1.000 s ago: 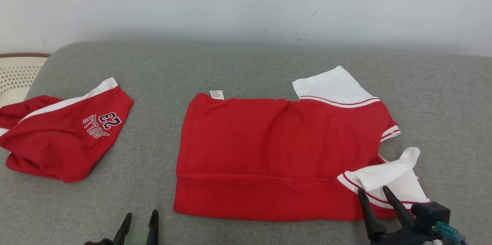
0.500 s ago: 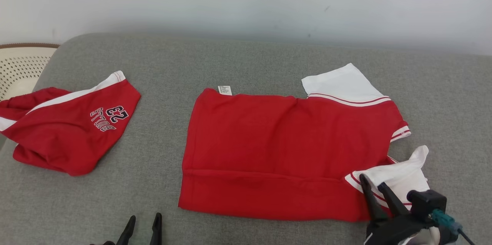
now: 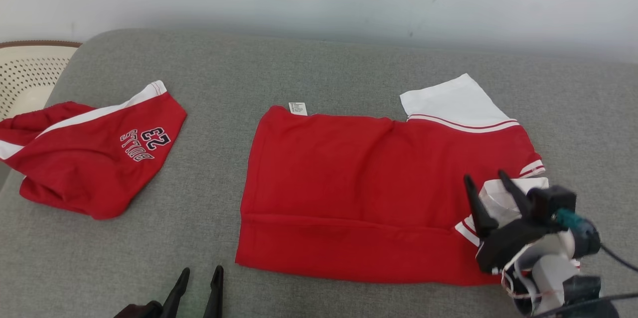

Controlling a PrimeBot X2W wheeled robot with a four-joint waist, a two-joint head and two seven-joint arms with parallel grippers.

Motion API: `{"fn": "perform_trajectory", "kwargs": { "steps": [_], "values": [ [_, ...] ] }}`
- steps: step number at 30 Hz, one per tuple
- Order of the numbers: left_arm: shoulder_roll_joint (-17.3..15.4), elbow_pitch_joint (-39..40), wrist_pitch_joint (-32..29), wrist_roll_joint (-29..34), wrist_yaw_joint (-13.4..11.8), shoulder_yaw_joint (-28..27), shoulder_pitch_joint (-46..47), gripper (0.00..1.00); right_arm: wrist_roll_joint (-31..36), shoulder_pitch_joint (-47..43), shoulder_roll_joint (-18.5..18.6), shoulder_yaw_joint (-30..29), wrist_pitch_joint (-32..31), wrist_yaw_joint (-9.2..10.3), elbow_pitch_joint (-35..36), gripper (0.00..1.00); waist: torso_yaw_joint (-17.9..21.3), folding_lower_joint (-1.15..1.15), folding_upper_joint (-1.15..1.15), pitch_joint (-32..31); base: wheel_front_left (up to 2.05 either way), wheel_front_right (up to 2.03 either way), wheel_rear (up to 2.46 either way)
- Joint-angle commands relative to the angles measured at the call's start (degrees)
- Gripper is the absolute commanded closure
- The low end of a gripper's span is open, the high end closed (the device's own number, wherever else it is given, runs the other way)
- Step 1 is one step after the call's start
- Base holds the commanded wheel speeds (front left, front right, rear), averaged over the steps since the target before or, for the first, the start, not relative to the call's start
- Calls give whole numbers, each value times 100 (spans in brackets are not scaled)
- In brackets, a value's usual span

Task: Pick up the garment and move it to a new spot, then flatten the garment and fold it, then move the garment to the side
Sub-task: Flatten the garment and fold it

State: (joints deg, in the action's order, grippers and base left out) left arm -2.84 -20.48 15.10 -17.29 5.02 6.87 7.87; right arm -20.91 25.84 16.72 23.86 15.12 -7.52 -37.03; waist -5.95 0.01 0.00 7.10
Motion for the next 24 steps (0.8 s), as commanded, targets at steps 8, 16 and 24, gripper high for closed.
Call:
{"fn": "perform_trajectory", "kwargs": {
  "steps": [8, 16, 24],
  "values": [
    [-11, 43, 7, -63, -73, -6, -52, 0, 465, -42, -230, -719, 3, 7, 334, 0, 32, -1, 0, -127, 0, 0, 0],
    [-12, 154, 7, 28, -80, -164, -354, 0, 540, -1243, -314, -1375, 3, 6, 840, 0, 333, -1, 0, -389, 0, 0, 0],
    [-12, 227, 7, 99, -84, -214, -441, 0, 604, -1830, -323, -1797, 3, 6, 789, 0, 595, -1, 0, -360, 0, 0, 0]
  ]
}}
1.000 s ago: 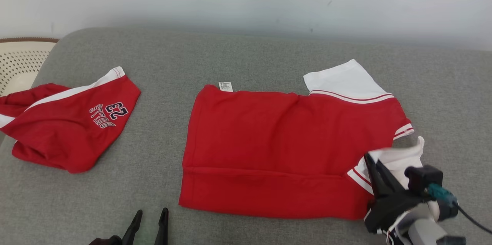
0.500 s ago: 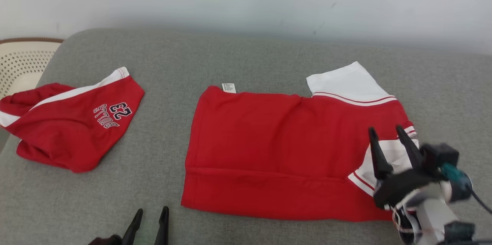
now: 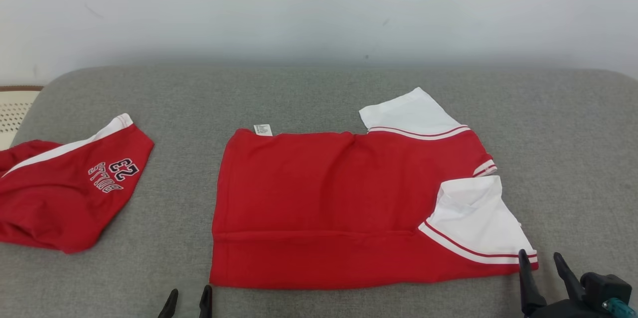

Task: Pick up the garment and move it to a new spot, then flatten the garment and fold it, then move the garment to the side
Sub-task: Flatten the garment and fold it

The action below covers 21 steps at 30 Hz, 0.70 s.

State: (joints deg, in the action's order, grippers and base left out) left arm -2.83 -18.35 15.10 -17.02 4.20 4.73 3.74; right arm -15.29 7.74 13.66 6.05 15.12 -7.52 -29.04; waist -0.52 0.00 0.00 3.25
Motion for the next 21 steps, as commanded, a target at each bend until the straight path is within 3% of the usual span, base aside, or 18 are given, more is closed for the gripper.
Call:
{"fn": "perform_trajectory", "kwargs": {
  "steps": [1, 10, 19, 20, 21],
  "values": [
    [-12, 18, 7, 76, -1, 13, -4, 0, 51, -18, -33, -60, 3, 6, -21, 0, 61, 0, 0, 48, 0, 0, 0],
    [-13, 4, 7, 93, 59, 105, 209, 0, -69, 206, -91, -224, 3, 6, -267, 0, -24, 0, 0, 272, 0, 0, 0],
    [-12, -42, 7, 160, 111, 122, 320, 0, -491, 508, -107, -15, -6, 6, -1023, 0, -209, 0, 0, 399, 0, 0, 0],
    [-12, -36, 7, 166, 120, 117, 319, 0, -508, 516, -106, 21, -9, 6, -1078, 7, -217, 0, 0, 403, 0, 0, 0],
    [-13, -31, 7, 176, 128, 113, 311, 0, -550, 524, -115, 71, -21, 6, -1160, 33, -225, 0, 0, 405, 0, 0, 0]
  ]
}}
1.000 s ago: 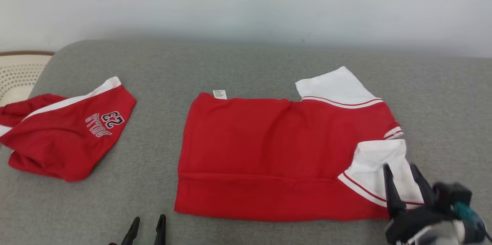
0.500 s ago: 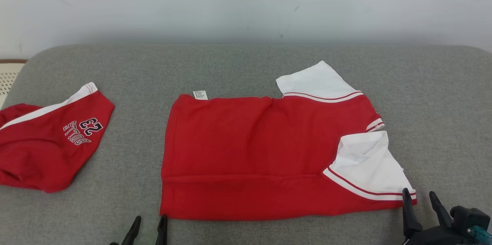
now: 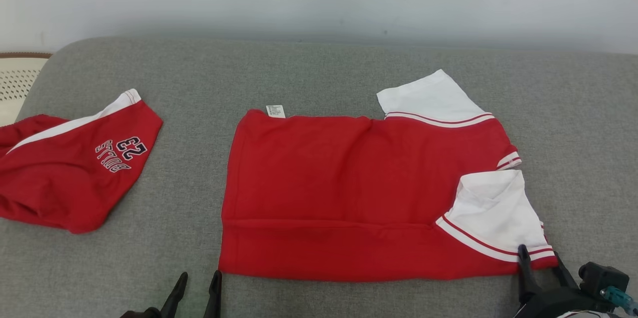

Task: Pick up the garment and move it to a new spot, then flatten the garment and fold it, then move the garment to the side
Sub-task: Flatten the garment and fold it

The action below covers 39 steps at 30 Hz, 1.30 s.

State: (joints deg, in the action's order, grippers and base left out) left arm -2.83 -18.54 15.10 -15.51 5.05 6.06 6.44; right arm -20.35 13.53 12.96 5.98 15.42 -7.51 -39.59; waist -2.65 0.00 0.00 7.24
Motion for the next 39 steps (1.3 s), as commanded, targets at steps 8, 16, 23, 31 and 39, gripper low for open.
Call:
{"fn": "perform_trajectory", "kwargs": {
  "steps": [8, 16, 23, 31, 39],
  "values": [
    [-12, 33, 7, -128, 42, 6, 74, 0, -190, -134, 107, 155, -50, 7, -142, 100, 11, 0, 0, -35, 0, 0, 0],
    [-12, -141, 7, -714, 184, 277, 221, 0, -171, -275, 198, 126, -30, 7, 175, 100, 164, 0, 0, -23, 0, 0, 0],
    [-13, -492, 7, -1154, 237, 431, 497, 0, -115, -173, 131, 305, -30, 6, 347, 100, 304, 0, 0, 96, 0, 0, 0],
    [-11, -866, 7, -1275, 238, 581, 787, 0, -170, -13, 118, 446, -30, 6, 454, 100, 401, 0, 0, 240, 0, 0, 0],
    [-9, -962, 2, -1575, 240, 903, 855, 100, -165, 23, 167, 456, -30, 6, 498, 100, 425, 0, 0, 311, 0, 0, 0]
  ]
}}
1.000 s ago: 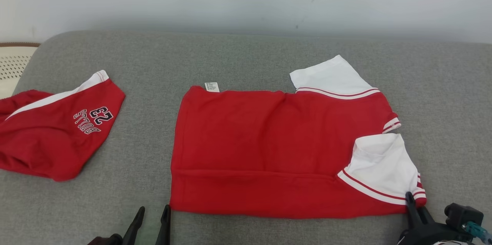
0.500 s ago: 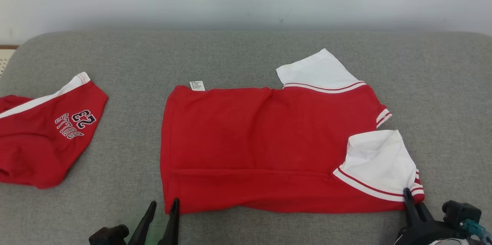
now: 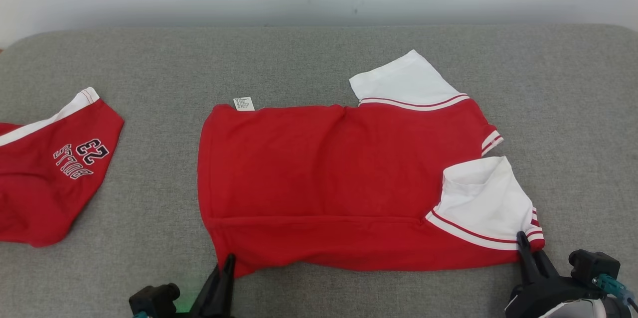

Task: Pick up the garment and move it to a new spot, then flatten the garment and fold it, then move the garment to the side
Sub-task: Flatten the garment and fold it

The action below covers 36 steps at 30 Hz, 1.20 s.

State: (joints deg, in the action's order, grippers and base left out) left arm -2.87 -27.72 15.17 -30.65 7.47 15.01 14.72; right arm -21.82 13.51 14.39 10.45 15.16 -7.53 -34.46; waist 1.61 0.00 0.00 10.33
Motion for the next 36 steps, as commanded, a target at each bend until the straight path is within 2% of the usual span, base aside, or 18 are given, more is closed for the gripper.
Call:
{"fn": "perform_trajectory", "kwargs": {
  "steps": [1, 7, 19, 36],
  "values": [
    [-5, -54, -5, -74, -2, 25, 33, 100, -10, 33, 27, -1, -3, 8, -13, 100, -3, 0, 0, 6, 0, 0, 0],
    [-9, -41, -3, -18, -1, -156, -130, 100, 8, -54, 25, -15, -2, 8, -40, 100, -30, 0, 0, -156, 0, 0, 0],
    [-14, -347, 0, 426, -1, -376, -686, 100, -100, -657, -40, 100, -2, 8, 89, 100, -49, 0, 0, -891, 0, 0, 0],
    [-148, -838, 0, 901, -2, -751, -1005, 100, -223, -1409, -188, 344, -1, 8, 418, 100, 97, 0, 0, -1329, 0, 0, 0]
  ]
}}
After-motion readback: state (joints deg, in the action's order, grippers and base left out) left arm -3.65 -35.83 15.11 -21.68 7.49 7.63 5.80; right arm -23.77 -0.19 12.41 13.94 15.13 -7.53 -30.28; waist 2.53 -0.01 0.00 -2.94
